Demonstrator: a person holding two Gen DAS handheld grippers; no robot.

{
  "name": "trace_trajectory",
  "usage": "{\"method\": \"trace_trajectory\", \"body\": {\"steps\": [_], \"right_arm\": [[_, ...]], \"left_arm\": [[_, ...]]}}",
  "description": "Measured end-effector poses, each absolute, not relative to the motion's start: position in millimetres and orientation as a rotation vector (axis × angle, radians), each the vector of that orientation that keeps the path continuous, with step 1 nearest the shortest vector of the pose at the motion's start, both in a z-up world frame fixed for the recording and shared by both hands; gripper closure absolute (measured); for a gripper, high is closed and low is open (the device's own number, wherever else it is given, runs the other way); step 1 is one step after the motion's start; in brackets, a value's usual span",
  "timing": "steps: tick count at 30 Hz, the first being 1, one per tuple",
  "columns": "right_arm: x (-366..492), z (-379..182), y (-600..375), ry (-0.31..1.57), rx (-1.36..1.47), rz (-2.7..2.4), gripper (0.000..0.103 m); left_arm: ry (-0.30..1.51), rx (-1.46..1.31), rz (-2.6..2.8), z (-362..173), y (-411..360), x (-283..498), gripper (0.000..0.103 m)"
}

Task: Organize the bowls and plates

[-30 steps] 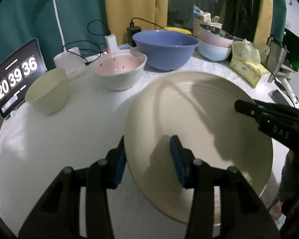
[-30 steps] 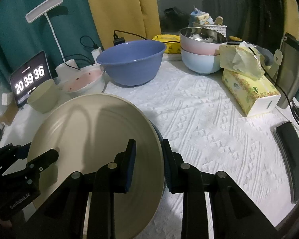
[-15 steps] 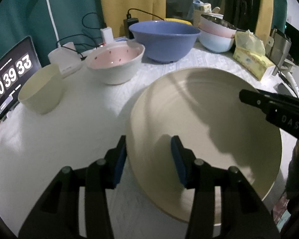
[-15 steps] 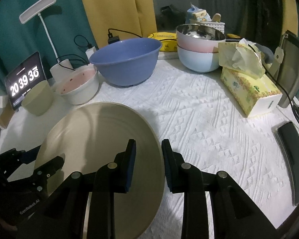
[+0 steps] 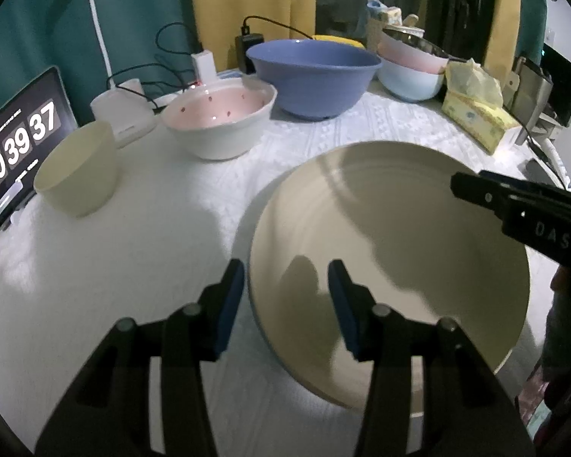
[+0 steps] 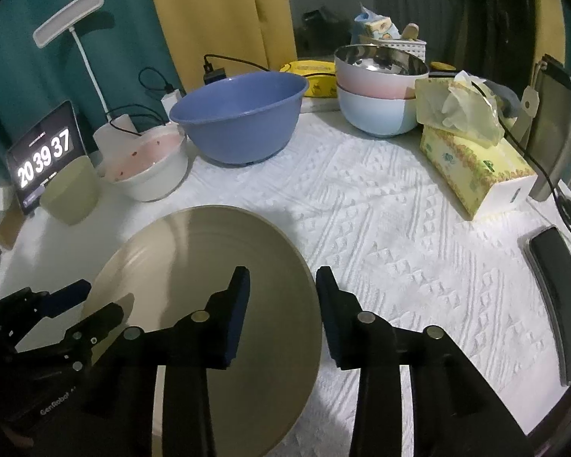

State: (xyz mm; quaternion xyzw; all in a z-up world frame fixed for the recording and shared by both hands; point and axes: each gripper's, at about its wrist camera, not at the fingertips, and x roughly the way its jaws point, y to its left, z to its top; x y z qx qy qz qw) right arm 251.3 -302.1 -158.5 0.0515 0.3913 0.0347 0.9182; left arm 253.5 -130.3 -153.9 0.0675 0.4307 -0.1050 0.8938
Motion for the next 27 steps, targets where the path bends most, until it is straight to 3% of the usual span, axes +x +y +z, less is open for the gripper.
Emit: {"method": "trace_trajectory", "body": {"steps": [7, 12, 27], "right_arm": [[245, -153, -302, 0.784, 0.118, 0.074, 0.061], [239, -148, -302, 0.772, 0.120, 0.082, 0.057], [234, -156, -307, 0.769, 0.109, 0.130, 0.042]], "left_arm": [[0.879, 0.089, -0.195, -146, -120, 249, 0.054], [0.887, 0.024, -0.152, -146, -107, 249, 0.043], [0.894, -0.086, -0.109, -153, -97, 244, 0.041]]}}
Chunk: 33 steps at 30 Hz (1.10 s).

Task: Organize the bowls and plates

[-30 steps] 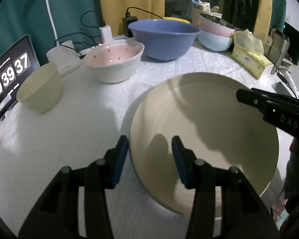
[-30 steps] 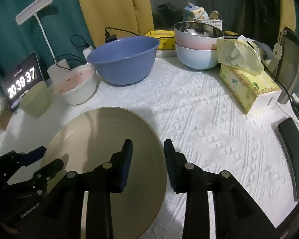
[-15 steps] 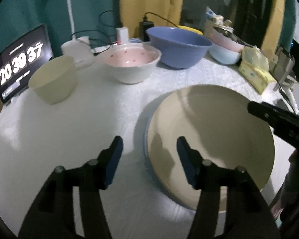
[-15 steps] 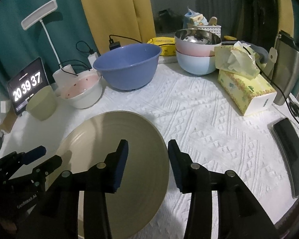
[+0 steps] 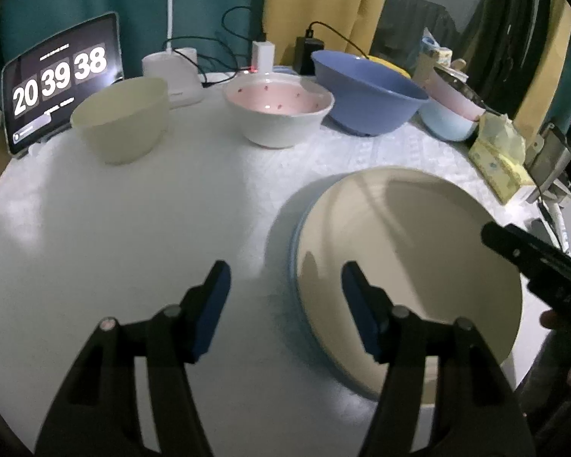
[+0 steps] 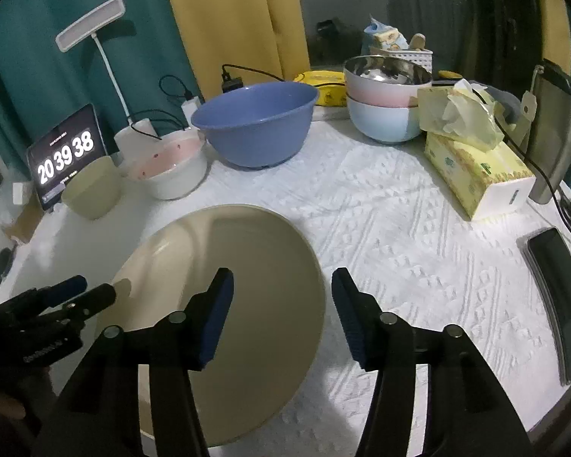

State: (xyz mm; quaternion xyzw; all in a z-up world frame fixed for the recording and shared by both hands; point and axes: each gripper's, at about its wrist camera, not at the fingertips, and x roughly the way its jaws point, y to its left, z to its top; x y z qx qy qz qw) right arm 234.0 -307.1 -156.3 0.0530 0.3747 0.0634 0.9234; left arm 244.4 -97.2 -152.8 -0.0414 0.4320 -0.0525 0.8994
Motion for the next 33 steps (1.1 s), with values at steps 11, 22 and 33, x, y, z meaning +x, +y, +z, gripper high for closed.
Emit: {"method": "trace_trajectory", "body": {"steps": [11, 22, 33], "right_arm": [[242, -174, -320, 0.814, 0.153, 0.124, 0.040], [243, -185, -320, 0.847, 0.194, 0.161, 0.053], [247, -186, -313, 0.858, 0.231, 0.167, 0.061]], "left_arm": [[0.932, -0.084, -0.118, -166, -108, 251, 0.040], [0.967, -0.127, -0.163, -179, -108, 257, 0.040], [0.947, -0.135, -0.220, -179, -113, 256, 0.054]]}}
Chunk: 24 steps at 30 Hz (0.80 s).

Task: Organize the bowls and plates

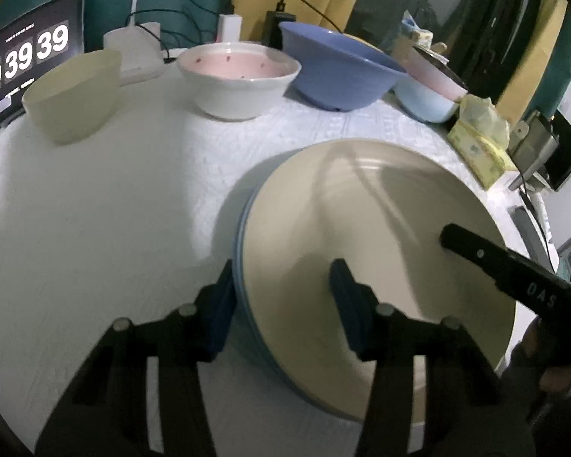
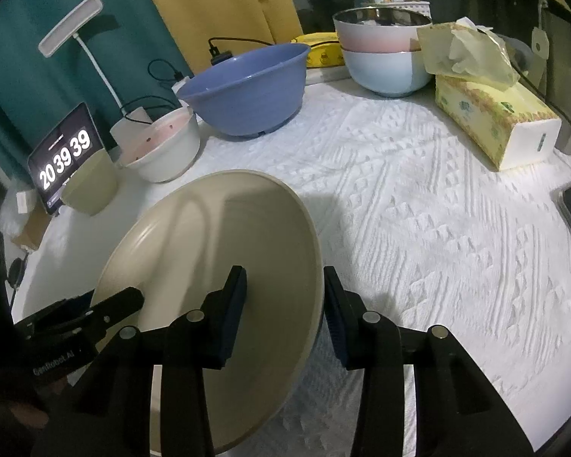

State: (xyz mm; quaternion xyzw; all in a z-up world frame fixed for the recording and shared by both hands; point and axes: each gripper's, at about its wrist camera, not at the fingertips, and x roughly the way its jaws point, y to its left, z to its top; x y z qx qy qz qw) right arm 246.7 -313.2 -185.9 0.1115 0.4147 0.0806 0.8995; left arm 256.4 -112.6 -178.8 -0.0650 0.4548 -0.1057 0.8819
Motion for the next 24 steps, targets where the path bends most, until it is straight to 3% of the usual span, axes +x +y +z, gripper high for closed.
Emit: {"method": "trace_trajectory", "body": {"steps": [24], "right_arm": [[233, -164, -287, 0.809, 0.198, 0.166, 0.061]], "left_arm": [[0.894, -0.120, -0.202, -157, -88, 242, 0.057]]}}
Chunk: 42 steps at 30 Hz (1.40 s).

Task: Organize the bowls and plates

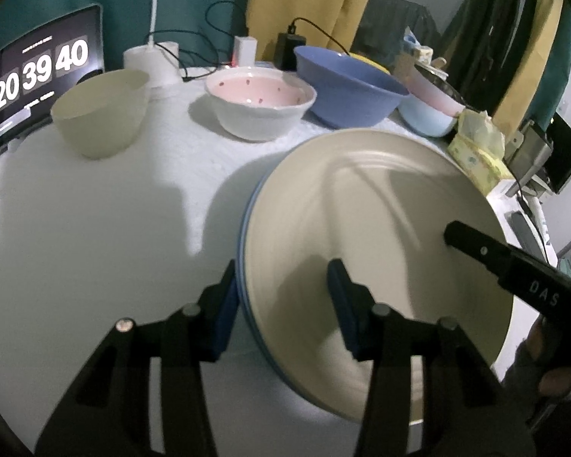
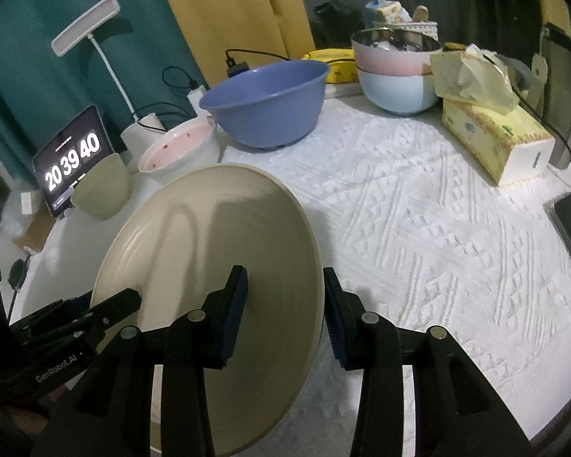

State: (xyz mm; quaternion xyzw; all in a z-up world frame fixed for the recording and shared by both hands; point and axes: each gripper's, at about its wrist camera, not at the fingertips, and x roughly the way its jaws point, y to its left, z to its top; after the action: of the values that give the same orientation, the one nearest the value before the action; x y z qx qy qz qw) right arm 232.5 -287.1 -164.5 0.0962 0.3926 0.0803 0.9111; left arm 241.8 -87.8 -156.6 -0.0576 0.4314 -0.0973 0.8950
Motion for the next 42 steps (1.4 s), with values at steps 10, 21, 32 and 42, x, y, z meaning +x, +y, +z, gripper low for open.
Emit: {"method": "trace_trajectory", "body": {"steps": [10, 21, 32, 42], "right_arm": [[234, -155, -258, 0.803, 0.169, 0.200, 0.061], [241, -150, -209, 0.806, 0.120, 0.255, 0.061], [248, -150, -165, 0.821, 0.072, 0.305, 0.061], [256, -153, -126, 0.840, 0.035, 0.359, 0.061]], "left_arm": [[0.875, -0.138, -0.169, -151, -58, 235, 0.057], [0.859, -0.178, -0.119, -150, -11, 227, 0.057], [0.855, -0.217, -0.072, -154, 32, 219, 0.057], [0.853, -0.244, -0.016, -157, 70, 212, 0.057]]}}
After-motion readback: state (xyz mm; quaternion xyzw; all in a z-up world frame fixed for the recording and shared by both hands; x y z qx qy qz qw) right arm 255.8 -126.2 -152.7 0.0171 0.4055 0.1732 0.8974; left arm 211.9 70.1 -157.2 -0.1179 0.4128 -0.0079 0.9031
